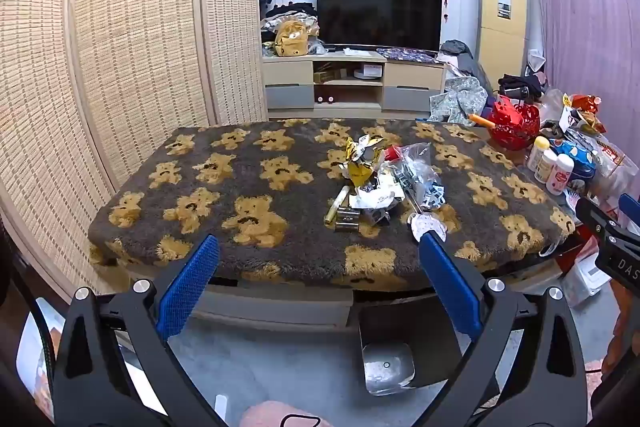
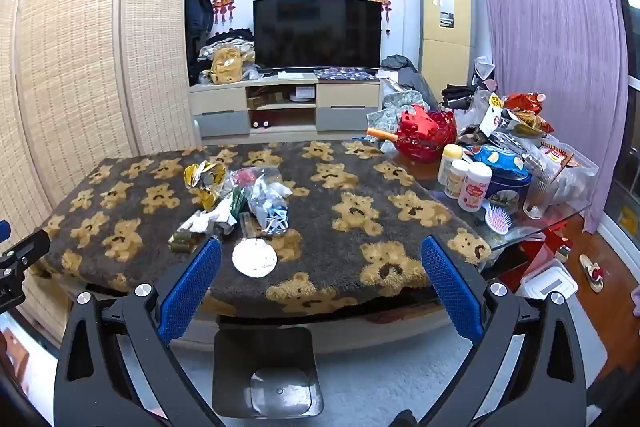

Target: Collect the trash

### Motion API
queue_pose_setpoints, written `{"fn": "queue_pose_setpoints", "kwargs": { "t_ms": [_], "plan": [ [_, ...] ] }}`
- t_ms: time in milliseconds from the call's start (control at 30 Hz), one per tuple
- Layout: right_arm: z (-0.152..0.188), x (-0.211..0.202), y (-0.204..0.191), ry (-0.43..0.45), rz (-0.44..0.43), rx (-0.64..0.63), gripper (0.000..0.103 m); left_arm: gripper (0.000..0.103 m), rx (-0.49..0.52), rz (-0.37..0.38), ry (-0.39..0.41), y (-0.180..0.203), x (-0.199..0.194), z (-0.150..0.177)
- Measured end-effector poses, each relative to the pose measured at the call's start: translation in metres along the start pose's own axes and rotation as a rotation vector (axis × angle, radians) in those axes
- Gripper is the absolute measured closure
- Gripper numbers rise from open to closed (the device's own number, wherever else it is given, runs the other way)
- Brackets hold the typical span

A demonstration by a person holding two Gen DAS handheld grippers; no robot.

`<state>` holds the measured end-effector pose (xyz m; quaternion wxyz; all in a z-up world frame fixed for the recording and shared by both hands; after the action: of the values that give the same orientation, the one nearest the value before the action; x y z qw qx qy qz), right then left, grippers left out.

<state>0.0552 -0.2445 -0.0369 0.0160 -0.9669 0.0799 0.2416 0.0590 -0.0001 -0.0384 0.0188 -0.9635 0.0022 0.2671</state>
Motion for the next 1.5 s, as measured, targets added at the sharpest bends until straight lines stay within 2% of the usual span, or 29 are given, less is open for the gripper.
{"fn": "queue_pose_setpoints", "kwargs": {
  "t_ms": [1500],
  "plan": [
    [-0.004,0.000,-0.007,0.011,-0.009,0.008,0.003,0.008,-0.013,0.007,0.008,0.001,-0.001,-0.005]
  ]
}}
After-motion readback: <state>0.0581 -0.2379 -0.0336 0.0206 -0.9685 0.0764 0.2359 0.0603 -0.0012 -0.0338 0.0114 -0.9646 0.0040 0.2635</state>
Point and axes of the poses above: each gripper's, at about its wrist camera, not at the fingertips, and x roughly the way its jaws point, y to its right, z to its underside, the point moved 7 cm from there along x, roughly the way its jaws point, and after that the axes turned 2 degrees about y, right-handed, at the moved point
